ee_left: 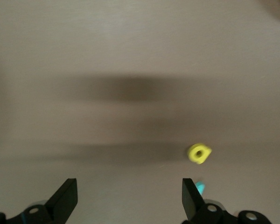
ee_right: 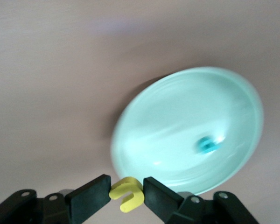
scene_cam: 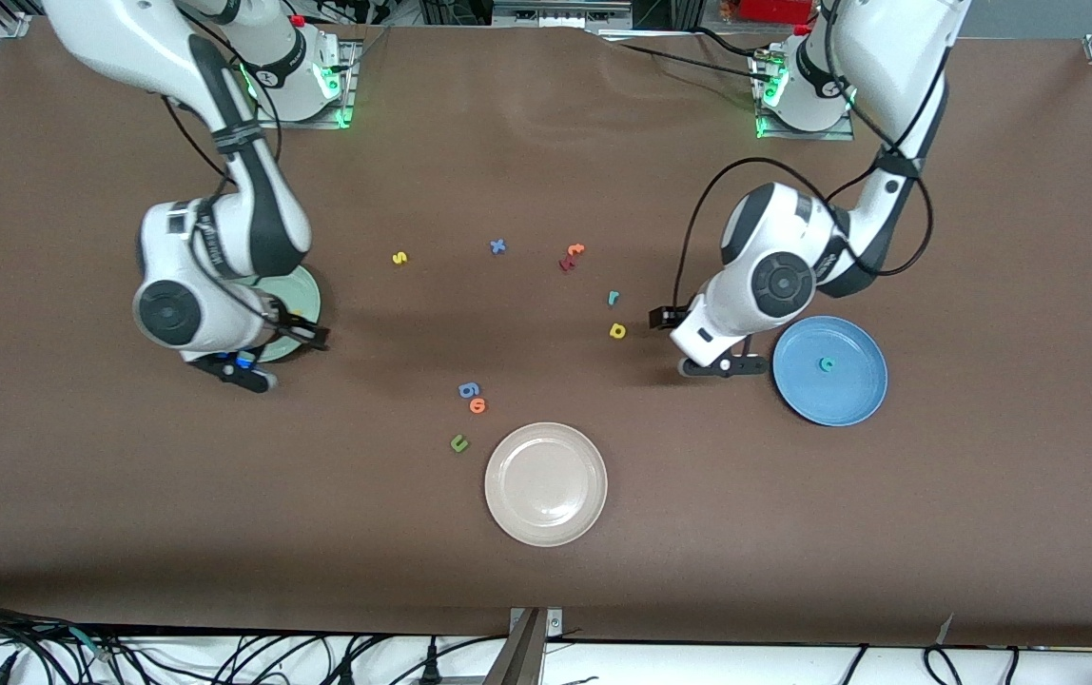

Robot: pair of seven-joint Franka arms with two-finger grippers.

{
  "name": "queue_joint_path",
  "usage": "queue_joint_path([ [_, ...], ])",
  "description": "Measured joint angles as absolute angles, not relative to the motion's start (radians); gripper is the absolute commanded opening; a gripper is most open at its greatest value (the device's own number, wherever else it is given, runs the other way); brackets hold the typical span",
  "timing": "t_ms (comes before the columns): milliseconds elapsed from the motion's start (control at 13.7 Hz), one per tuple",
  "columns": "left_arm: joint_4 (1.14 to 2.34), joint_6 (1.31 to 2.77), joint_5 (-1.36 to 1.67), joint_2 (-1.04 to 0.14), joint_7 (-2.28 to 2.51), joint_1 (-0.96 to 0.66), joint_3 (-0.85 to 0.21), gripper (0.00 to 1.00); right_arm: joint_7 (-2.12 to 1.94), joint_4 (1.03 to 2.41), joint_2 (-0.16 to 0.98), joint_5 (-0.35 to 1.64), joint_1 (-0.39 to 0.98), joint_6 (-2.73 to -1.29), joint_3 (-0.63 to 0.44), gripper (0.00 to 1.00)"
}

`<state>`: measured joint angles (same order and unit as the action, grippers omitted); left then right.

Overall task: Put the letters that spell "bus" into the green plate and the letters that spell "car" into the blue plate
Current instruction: 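Open the left gripper over the blue plate while the right carries the u, then open the right gripper over the green plate while the left grasps yellow d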

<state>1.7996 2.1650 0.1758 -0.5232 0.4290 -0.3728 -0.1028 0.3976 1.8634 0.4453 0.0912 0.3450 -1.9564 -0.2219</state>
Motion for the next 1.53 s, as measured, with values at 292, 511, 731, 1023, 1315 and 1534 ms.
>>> queue_joint_path([
  [292, 1.769, 2.291, 0.153, -0.599, 0.539, -0.490, -0.102, 0.97, 0.174, 1.876, 0.473, 0.151, 0.262, -1.933, -0.263, 0.53],
  [511, 1.769, 2.336, 0.123, -0.608, 0.556, -0.538, -0.100, 0.96, 0.164, 1.876, 0.483, 0.156, 0.265, -1.933, -0.259, 0.74],
  [731, 1.770, 2.375, 0.071, -0.623, 0.563, -0.546, -0.098, 0.94, 0.165, 1.876, 0.482, 0.159, 0.269, -1.928, -0.255, 0.74],
  [1023, 1.788, 2.425, 0.068, -0.645, 0.563, -0.549, -0.096, 0.90, 0.238, 1.874, 0.472, 0.250, 0.273, -1.886, -0.220, 0.73],
  [1315, 1.829, 2.480, 0.068, -0.654, 0.564, -0.558, -0.096, 0.76, 0.495, 1.897, 0.446, 0.265, 0.280, -1.904, -0.077, 0.75],
  [1534, 1.845, 2.495, 0.068, -0.654, 0.564, -0.558, -0.096, 0.61, 0.682, 1.977, 0.422, 0.265, 0.286, -2.048, 0.038, 0.75],
])
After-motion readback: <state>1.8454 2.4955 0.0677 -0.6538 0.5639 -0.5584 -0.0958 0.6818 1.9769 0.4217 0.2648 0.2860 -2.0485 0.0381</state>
